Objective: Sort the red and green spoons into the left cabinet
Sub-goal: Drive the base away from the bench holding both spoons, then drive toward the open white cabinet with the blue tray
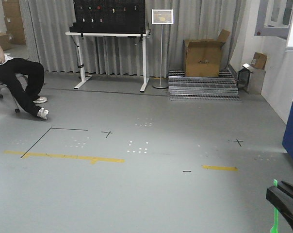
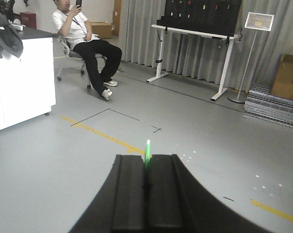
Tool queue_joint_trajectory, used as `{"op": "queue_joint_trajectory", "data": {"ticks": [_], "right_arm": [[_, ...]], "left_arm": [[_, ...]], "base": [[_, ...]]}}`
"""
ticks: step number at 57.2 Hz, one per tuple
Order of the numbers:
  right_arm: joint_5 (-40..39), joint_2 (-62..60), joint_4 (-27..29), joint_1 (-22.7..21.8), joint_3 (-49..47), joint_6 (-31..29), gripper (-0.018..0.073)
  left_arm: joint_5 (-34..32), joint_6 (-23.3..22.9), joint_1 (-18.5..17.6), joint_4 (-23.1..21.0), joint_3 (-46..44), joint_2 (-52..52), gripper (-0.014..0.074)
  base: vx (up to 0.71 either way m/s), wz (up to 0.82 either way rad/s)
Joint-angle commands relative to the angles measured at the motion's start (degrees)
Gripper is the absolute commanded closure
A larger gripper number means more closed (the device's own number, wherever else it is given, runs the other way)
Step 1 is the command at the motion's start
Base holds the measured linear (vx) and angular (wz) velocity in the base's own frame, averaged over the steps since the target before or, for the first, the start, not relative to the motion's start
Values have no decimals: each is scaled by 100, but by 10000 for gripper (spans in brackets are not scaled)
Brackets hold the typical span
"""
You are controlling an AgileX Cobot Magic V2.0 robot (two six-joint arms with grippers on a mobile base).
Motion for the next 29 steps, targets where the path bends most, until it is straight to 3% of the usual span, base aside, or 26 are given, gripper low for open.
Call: {"op": "queue_joint_trajectory", "data": {"ticks": [1,29], "right_arm": [[-250,-28,141,-17,-176,-17,565],[-225,-28,141,-17,-176,-17,565]], "left_arm": [[-422,-29,-15,-61,-152,-2,603],[-428,-29,-15,-61,-152,-2,603]], "base": [[67,7],[69,2]]}}
